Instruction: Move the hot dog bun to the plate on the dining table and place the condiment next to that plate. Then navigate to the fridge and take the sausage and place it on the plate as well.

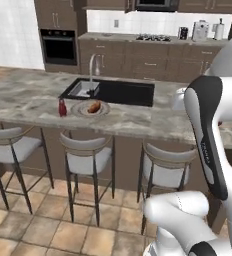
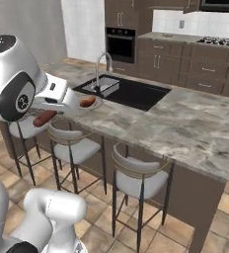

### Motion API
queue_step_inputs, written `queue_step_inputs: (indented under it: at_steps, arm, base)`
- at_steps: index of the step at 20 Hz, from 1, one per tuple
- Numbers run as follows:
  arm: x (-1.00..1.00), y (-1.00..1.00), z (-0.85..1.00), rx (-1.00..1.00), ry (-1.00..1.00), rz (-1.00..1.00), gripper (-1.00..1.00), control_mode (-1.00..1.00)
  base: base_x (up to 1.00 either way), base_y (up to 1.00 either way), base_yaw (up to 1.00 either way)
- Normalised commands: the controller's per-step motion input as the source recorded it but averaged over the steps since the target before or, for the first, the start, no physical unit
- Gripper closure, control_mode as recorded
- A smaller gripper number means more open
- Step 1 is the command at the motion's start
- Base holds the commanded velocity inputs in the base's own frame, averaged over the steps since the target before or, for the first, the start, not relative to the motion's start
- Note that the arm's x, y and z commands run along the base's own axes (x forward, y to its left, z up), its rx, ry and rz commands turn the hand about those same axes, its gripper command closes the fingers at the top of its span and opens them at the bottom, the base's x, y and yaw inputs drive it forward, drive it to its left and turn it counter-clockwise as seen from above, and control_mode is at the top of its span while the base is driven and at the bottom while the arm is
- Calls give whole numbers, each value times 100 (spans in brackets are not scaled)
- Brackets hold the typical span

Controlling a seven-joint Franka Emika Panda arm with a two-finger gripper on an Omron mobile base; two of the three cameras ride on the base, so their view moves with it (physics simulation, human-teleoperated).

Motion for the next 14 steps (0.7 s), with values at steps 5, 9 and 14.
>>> queue_step_inputs:
  at_steps: [5,9,14]
  arm:
    - [0,0,0,0,0,0,100,100]
    - [0,0,0,0,0,0,100,100]
    - [0,0,0,0,0,0,100,100]
  base:
    - [21,100,-31]
    - [24,100,-31]
    - [30,100,-31]
